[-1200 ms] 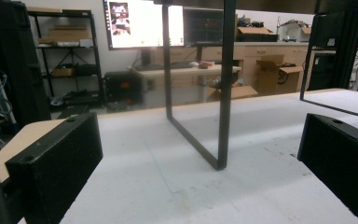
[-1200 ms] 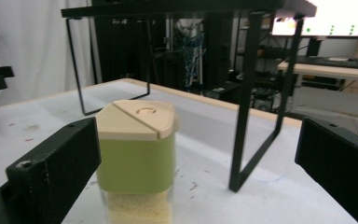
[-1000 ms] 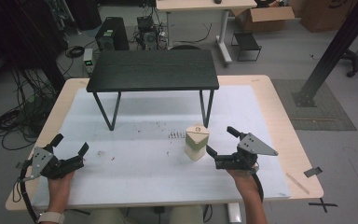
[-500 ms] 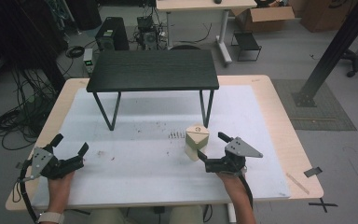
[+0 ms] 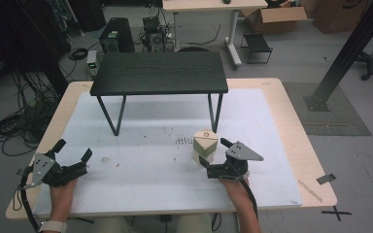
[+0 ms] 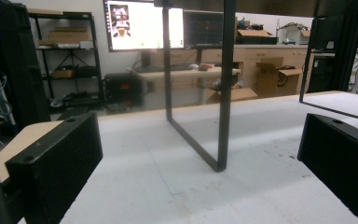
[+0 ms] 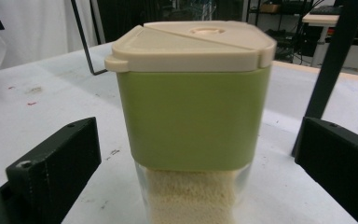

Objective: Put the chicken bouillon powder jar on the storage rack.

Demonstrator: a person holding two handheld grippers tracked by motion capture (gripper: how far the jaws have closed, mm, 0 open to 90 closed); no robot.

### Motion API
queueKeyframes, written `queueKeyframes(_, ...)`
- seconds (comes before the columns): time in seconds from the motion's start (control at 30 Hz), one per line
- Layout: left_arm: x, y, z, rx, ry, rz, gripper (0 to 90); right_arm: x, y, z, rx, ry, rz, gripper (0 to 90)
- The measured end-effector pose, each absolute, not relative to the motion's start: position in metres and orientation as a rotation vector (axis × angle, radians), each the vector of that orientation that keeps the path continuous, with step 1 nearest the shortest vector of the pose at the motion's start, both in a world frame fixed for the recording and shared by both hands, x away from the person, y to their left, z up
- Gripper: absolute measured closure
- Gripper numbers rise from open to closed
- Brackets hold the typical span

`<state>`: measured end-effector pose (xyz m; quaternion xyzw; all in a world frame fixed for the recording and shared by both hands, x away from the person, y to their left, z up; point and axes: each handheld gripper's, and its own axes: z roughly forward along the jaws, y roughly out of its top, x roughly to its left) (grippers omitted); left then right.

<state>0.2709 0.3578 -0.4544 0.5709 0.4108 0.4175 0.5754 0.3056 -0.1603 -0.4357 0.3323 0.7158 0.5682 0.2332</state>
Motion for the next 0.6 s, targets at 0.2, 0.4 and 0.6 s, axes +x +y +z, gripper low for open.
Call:
queueKeyframes(0.2,0.271,0.358,-0.454,1.336,0.962,0.977,0.2,0.313,-0.153,-0.439,0.927,1.984,1.535,0.0)
queueKeyframes(0.4,0.271,0.358,-0.454,1.335,0.962,0.978,0.2,0.319,-0.147,-0.443,0.947,2.002,1.508,0.0)
queueKeyframes(0.6,0.271,0.358,-0.455,1.333,0.962,0.977,0.2,0.324,-0.142,-0.444,0.958,2.015,1.490,0.8)
